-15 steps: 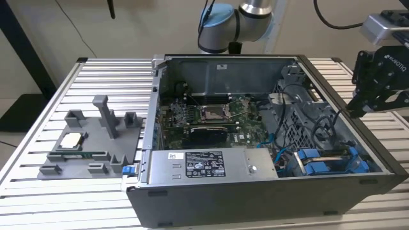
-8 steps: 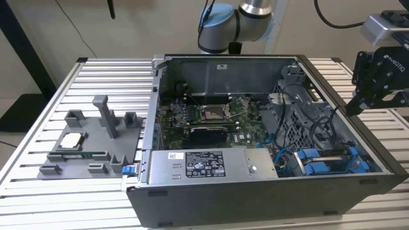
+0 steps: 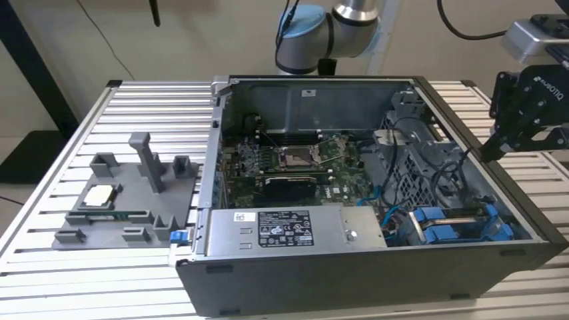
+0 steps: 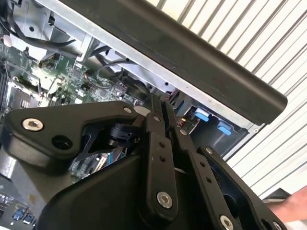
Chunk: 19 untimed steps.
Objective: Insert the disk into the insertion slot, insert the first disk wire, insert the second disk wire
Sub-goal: 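Insert the second disk wire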
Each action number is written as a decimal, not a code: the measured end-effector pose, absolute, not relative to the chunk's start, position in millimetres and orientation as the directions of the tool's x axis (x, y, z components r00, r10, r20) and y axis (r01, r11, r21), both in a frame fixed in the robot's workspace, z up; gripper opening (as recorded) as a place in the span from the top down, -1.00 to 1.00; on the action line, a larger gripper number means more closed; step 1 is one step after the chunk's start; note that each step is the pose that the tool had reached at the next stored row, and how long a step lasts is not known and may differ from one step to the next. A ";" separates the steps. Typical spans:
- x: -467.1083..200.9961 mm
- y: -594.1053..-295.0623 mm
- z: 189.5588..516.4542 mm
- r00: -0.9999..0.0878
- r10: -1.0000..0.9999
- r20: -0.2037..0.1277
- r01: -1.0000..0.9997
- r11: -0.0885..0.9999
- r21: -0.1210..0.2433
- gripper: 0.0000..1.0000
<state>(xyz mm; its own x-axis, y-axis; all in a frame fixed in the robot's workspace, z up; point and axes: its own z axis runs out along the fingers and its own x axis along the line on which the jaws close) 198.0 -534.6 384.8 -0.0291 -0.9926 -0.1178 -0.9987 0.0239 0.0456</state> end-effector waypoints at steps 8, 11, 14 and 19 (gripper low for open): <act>181.2 -542.2 386.9 -0.029 -0.993 -0.118 -0.999 0.024 0.046 0.68; 173.0 -543.8 388.0 -0.029 -0.993 -0.118 -0.999 0.024 0.046 0.68; 163.6 -545.6 388.7 -0.029 -0.993 -0.115 -0.999 0.024 0.046 0.68; 151.0 -549.3 389.1 -0.029 -0.994 -0.106 -0.999 0.024 0.045 0.68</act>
